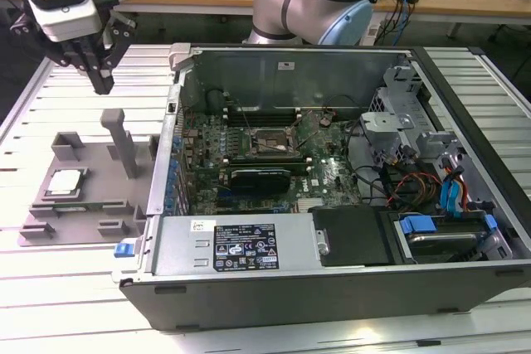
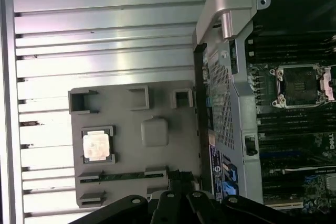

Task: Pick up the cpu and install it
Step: 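Reach for the cpu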

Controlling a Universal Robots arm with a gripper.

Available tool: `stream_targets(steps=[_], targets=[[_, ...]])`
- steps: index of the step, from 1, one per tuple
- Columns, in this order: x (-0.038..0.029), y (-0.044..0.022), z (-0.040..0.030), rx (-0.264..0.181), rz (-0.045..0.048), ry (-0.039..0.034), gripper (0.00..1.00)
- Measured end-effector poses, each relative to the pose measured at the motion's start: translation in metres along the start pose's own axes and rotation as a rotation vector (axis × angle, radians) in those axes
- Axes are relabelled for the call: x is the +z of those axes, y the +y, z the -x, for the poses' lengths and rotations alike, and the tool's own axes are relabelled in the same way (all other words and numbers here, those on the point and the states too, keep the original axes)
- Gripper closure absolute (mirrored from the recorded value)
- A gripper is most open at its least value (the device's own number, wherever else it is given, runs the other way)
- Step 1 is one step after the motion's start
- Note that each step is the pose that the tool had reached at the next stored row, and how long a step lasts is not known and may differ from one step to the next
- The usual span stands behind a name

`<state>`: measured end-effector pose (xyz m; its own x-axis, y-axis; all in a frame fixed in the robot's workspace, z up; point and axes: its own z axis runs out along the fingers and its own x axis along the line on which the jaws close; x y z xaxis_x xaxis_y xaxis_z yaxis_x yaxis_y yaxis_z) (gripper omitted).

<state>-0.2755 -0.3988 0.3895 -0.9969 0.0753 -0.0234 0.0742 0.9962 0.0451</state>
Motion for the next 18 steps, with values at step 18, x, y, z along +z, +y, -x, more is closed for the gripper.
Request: stream_targets(steps=[18], targets=[[0.0284,-0.0055,-0.056,0.0,0.0,0.0,0.89]])
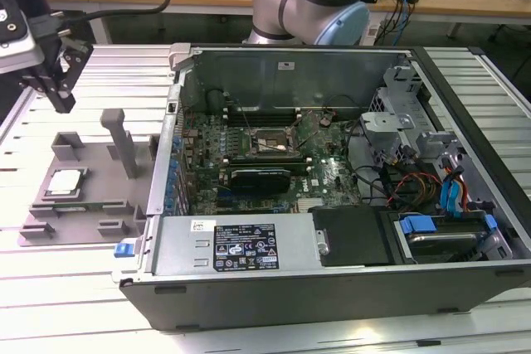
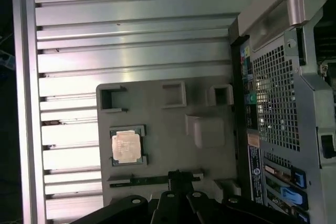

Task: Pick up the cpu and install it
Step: 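Reach for the cpu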

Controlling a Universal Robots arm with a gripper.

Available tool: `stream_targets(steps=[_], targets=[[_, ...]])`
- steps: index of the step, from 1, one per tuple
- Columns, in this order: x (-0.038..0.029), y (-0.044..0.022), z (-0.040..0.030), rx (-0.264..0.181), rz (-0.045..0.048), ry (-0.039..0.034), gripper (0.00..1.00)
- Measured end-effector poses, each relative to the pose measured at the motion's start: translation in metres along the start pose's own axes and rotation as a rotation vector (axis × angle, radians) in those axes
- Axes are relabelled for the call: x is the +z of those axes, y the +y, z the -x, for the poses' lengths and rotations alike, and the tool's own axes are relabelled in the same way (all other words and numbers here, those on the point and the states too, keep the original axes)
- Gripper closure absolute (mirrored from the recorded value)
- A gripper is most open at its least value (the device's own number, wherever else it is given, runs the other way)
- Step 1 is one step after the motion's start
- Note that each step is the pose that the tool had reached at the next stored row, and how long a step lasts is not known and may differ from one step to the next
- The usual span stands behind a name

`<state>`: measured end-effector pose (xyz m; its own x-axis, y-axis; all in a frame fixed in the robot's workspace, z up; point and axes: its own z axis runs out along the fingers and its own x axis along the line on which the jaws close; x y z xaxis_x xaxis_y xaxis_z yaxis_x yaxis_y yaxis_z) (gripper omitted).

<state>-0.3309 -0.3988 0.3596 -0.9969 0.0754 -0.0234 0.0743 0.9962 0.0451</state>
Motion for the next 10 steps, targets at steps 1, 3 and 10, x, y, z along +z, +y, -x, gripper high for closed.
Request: stream_targets(steps=[1,3,10], targets=[[0.0027,-0.0003,-0.0027,0.0,-0.0001,0.0001,0.89],[0.0072,-0.0008,-0.0059,0.0,0.0,0.0,0.89],[0.021,-0.0022,-0.016,0.0,0.0,0.0,0.89]])
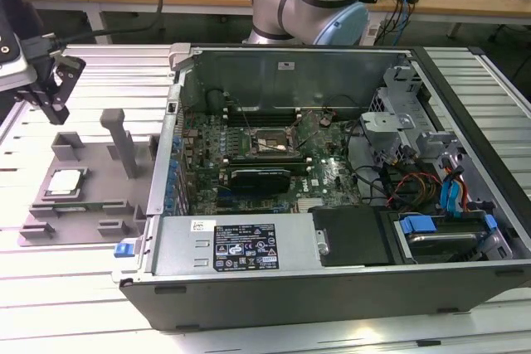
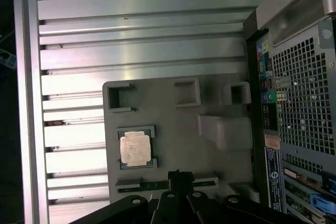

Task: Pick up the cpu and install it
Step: 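Reach for the cpu, then pick up the cpu and move it towards the insertion slot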

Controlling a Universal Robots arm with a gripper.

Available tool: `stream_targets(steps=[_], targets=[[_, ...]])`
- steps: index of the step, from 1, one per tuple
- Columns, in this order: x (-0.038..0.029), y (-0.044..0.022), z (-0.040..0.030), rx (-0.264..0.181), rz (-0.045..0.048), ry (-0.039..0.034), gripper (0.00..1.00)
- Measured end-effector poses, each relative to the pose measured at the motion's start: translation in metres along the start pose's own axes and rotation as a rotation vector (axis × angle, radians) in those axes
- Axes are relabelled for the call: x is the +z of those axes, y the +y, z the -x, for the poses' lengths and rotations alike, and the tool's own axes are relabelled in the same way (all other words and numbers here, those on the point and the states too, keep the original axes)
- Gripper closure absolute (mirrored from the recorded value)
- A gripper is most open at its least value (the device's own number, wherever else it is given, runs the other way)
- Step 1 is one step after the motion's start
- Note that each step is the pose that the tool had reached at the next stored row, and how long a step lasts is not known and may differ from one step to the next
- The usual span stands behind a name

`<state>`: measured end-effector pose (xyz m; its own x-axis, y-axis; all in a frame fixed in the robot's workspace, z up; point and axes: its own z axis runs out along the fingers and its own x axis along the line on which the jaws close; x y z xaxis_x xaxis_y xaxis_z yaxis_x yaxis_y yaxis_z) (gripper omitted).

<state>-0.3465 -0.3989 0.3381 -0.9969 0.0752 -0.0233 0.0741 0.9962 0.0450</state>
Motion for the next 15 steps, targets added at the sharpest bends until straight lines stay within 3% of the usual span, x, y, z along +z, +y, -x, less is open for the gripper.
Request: stream_targets(steps=[4,15], targets=[[0.0055,-0.0006,-0.0043,0.0,0.0001,0.0,0.89],[0.0068,-0.0006,-0.0045,0.0,0.0,0.0,0.89]])
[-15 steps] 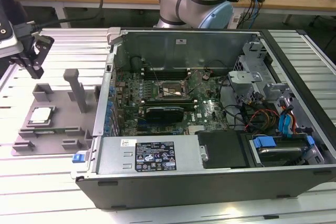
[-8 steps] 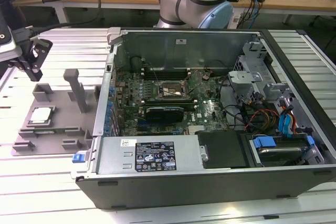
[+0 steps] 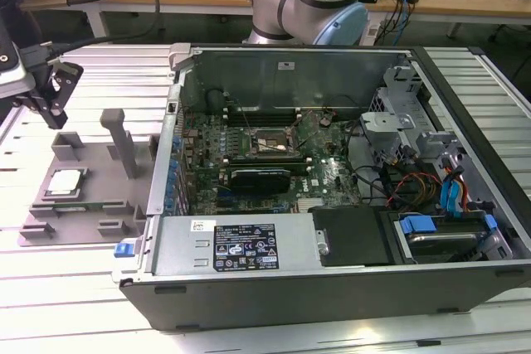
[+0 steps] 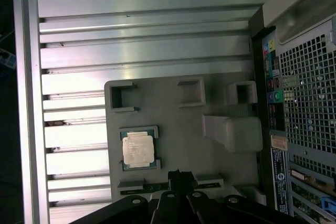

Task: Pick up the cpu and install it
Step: 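Pick up the cpu and move it towards the insertion slot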

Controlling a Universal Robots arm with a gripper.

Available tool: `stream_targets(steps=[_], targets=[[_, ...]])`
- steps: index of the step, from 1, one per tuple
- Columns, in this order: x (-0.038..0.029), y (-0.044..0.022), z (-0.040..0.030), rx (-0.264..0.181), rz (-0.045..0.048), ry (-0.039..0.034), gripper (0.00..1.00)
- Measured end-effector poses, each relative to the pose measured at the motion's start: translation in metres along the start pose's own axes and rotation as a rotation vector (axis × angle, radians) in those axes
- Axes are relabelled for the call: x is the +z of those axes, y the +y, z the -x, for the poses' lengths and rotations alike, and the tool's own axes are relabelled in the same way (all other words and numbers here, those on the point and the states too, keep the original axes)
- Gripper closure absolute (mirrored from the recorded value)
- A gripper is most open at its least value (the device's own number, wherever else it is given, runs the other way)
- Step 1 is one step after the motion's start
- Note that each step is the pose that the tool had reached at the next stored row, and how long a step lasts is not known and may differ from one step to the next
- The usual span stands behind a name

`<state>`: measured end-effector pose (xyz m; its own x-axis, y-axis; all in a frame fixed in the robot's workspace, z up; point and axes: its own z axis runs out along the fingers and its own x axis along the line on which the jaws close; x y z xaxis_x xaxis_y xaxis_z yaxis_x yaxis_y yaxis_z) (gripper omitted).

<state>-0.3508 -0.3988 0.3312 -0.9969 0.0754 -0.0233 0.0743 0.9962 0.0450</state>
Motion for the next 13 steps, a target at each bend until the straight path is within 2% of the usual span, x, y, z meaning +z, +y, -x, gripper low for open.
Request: stream_targets(steps=[5,8,10,13], targets=[[0.0001,0.0,-0.0001,0.0,0.0001,0.0,0.89],[0.0017,-0.0005,-0.0057,0.0,0.0,0.0002,0.89],[0.0055,-0.0011,-0.012,0.0,0.0,0.0001,0.89],[0.0081,-0.0017,-0.0171,0.0,0.0,0.0002,0.89]])
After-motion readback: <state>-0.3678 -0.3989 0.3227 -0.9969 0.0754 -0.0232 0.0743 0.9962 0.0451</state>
